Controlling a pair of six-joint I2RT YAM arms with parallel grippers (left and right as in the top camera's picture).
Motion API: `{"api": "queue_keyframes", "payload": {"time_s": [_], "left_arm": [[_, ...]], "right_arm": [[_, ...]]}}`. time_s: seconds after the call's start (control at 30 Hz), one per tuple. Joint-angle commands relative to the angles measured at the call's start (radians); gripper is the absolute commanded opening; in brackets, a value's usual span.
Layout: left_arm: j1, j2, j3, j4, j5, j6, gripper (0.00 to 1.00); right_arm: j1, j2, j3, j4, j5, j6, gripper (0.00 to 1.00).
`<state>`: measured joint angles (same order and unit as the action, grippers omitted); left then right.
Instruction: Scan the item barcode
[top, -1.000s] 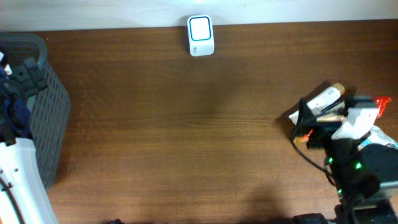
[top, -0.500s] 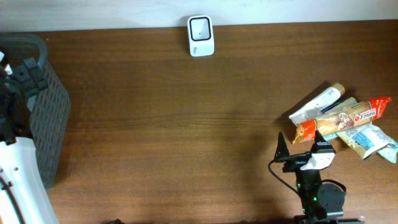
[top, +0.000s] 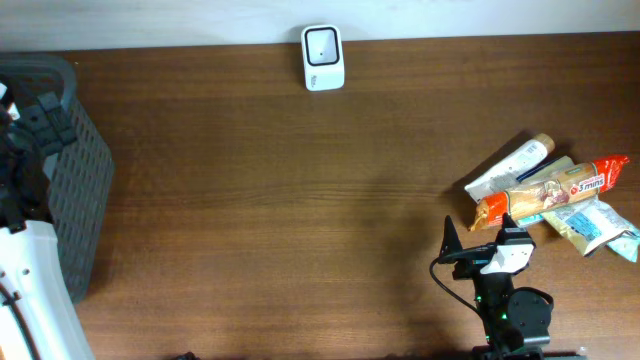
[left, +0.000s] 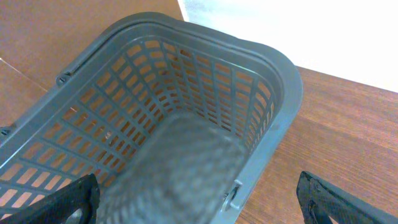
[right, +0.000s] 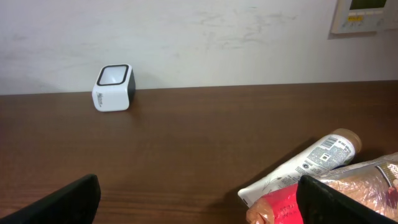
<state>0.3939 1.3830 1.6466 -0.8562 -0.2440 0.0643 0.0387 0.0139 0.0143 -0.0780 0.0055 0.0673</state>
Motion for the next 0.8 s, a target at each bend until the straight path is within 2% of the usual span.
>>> {"api": "queue_keyframes", "payload": {"time_s": [0.0, 0.23, 0.33, 0.37, 0.43, 0.53, 0.63, 0.77], "left_arm": [[0.002, -0.002, 0.006, 0.001, -0.004, 0.013, 0.99], [-0.032, -0.036, -0.026, 0.002, -0.004, 0.013, 0.99], [-0.126, -0.153, -0.185, 0.007, -0.021, 0.013, 0.99], [-0.169, -0.211, -0.276, 0.037, -0.078, 0.013, 0.99], [-0.241, -0.322, -0.47, 0.193, -0.065, 0.013, 0.99], [-0.366, -0.578, -0.883, 0.602, 0.014, 0.013, 0.99], [-0.416, -0.771, -1.138, 0.849, 0.072, 0.013, 0.99], [-0.425, -1.023, -1.414, 0.988, 0.072, 0.014, 0.99]], "right_arm": [[-0.006, -0.011, -0.009, -0.001, -0.006, -0.008, 0.99], [-0.006, -0.011, -0.009, -0.001, -0.006, -0.008, 0.99], [-0.006, -0.011, -0.009, -0.001, -0.006, -0.008, 0.99], [-0.006, -0.011, -0.009, -0.001, -0.006, -0.008, 0.99], [-0.006, -0.011, -0.009, -0.001, -0.006, -0.008, 0.98], [-0.006, -0.011, -0.009, -0.001, -0.006, -0.008, 0.99], [-0.006, -0.011, -0.009, -0.001, -0.006, -0.008, 0.99], [-0.006, -0.011, -0.009, -0.001, -0.006, -0.008, 0.99]]}}
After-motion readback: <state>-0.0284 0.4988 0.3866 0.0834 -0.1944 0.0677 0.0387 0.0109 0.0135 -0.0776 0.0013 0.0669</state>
